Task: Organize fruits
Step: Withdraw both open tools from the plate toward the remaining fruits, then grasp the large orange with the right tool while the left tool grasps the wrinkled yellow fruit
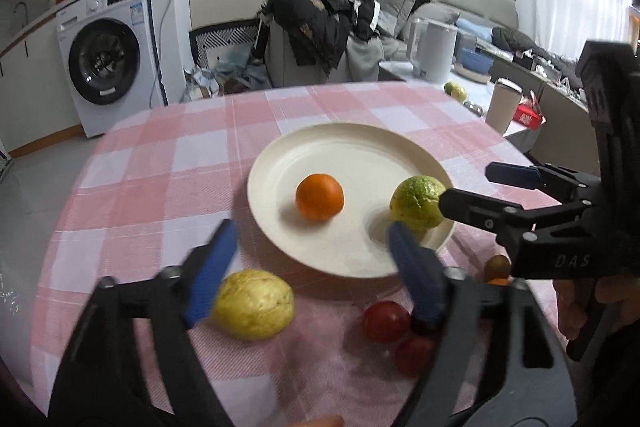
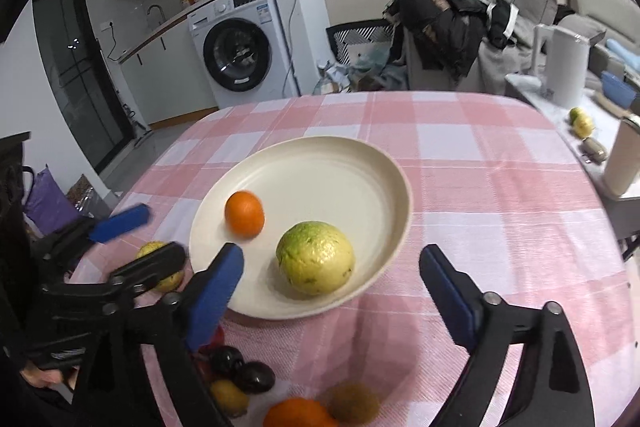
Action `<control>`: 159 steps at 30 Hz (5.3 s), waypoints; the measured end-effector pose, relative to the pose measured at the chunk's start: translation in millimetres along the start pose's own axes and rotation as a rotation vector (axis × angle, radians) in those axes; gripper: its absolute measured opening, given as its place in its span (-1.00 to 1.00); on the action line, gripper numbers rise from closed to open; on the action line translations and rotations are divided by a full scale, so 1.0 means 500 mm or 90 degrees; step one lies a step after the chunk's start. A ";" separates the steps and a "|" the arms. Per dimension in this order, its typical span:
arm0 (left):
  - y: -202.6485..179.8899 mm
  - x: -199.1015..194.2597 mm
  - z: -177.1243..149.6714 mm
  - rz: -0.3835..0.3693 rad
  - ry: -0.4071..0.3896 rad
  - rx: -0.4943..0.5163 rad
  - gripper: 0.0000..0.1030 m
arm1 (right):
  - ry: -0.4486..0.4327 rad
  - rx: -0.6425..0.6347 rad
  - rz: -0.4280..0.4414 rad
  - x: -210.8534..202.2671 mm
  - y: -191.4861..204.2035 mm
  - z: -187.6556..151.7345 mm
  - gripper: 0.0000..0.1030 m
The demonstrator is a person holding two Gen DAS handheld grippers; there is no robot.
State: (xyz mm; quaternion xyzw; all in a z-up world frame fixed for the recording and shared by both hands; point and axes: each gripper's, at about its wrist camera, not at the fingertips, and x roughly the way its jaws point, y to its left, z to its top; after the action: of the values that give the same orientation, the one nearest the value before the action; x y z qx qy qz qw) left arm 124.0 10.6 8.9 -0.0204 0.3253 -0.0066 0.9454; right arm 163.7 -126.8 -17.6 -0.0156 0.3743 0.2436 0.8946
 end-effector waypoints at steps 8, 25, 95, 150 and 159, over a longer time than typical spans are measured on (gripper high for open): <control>0.002 -0.093 -0.023 0.016 -0.020 0.015 0.99 | -0.003 0.004 -0.015 -0.054 -0.012 -0.027 1.00; 0.020 -0.144 -0.064 0.024 -0.010 0.009 0.99 | 0.021 -0.025 -0.018 -0.109 0.009 -0.090 1.00; 0.039 -0.033 -0.099 0.026 0.081 -0.022 0.99 | 0.100 -0.106 0.081 -0.082 0.041 -0.139 -0.24; 0.067 0.022 -0.087 -0.007 0.095 -0.049 -0.05 | 0.036 -0.042 0.078 -0.099 0.001 -0.121 -0.24; 0.061 0.000 -0.080 -0.006 0.069 -0.043 -0.05 | 0.016 -0.028 0.075 -0.104 -0.004 -0.108 -0.24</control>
State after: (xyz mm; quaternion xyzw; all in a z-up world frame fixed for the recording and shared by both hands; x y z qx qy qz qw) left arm 99.2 39.5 -23.6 -0.0537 0.3763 -0.0012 0.9249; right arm 97.5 -161.9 -21.6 -0.0165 0.3802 0.3041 0.8733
